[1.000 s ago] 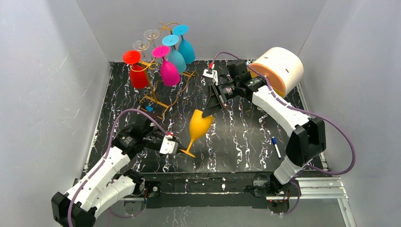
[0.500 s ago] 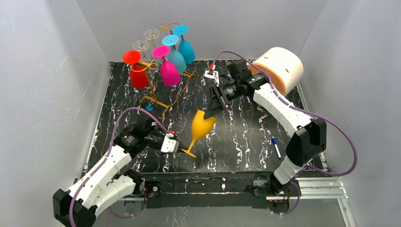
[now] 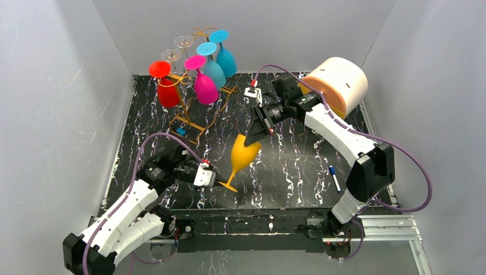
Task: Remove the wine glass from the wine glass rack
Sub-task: Place the wine glass at the center of the board.
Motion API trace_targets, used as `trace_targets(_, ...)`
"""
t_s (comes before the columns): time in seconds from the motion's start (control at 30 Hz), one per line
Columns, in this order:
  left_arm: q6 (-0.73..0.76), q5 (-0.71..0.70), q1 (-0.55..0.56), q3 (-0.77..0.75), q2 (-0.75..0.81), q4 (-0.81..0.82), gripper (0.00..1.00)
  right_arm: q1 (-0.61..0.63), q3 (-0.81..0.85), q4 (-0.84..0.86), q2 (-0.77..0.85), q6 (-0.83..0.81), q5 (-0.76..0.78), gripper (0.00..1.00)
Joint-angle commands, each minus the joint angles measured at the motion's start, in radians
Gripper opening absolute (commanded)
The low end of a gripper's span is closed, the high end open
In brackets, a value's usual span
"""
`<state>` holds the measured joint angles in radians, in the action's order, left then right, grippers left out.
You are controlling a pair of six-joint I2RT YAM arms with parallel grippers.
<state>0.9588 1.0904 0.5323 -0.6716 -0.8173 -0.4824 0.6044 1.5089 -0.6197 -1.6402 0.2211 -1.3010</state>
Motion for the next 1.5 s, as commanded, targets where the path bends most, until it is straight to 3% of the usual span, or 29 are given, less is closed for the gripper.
trace_targets(0.0,-0.094,-0.044,-0.006,0.024,-0.008,0.018,0.01,0.036,0.043,-0.046,0.057,-0.065,0.000,0.01)
trace_targets(0.13,-0.122,-0.073,-0.006,0.032,0.027,0.033,0.21,0.036,0.002,-0.014,0.085,-0.078,0.089,0.01)
trace_targets(0.17,-0.151,-0.085,-0.006,0.032,0.040,0.040,0.33,0.036,-0.002,-0.018,0.089,-0.081,0.123,0.01)
trace_targets(0.23,-0.192,-0.094,-0.006,0.039,0.061,0.043,0.67,0.035,-0.014,-0.021,0.104,-0.092,0.163,0.01)
trace_targets(0.3,-0.221,-0.095,-0.006,0.052,0.072,0.051,0.82,0.034,-0.027,-0.010,0.118,-0.091,0.209,0.01)
trace_targets(0.33,-0.246,-0.087,-0.006,0.062,0.076,0.063,0.95,0.034,-0.036,-0.009,0.123,-0.090,0.242,0.01)
trace_targets(0.37,-0.255,-0.077,-0.006,0.065,0.079,0.064,0.98,0.035,-0.044,-0.010,0.128,-0.083,0.279,0.01)
trace_targets(0.53,-0.324,-0.240,-0.006,0.068,0.103,0.087,0.98,0.035,-0.073,-0.049,0.162,-0.092,0.509,0.01)
trace_targets(0.73,-0.649,-0.492,-0.006,0.196,0.186,0.424,0.98,0.035,-0.053,-0.056,0.182,-0.080,0.869,0.01)
trace_targets(0.8,-0.808,-0.670,-0.006,0.244,0.228,0.562,0.98,0.036,-0.037,-0.040,0.187,-0.042,0.998,0.01)
trace_targets(0.87,-1.030,-0.939,-0.006,0.278,0.268,0.635,0.98,0.036,0.003,-0.071,0.178,-0.035,1.088,0.01)
trace_targets(0.97,-1.124,-1.249,-0.006,0.246,0.312,0.572,0.98,0.035,0.054,-0.126,0.153,-0.030,1.239,0.01)
trace_targets(1.1,-1.202,-1.408,-0.007,0.203,0.326,0.503,0.98,0.035,0.064,-0.093,0.120,-0.015,1.448,0.01)
trace_targets(1.17,-1.311,-1.503,-0.008,0.152,0.310,0.408,0.98,0.036,0.086,-0.078,0.093,-0.007,1.480,0.01)
trace_targets(1.3,-1.321,-1.699,-0.008,0.024,0.271,0.213,0.98,0.035,0.122,-0.025,0.036,0.005,1.506,0.01)
trace_targets(1.47,-1.352,-1.869,-0.008,0.003,0.297,0.144,0.98,0.035,0.209,-0.037,-0.083,0.016,1.569,0.01)
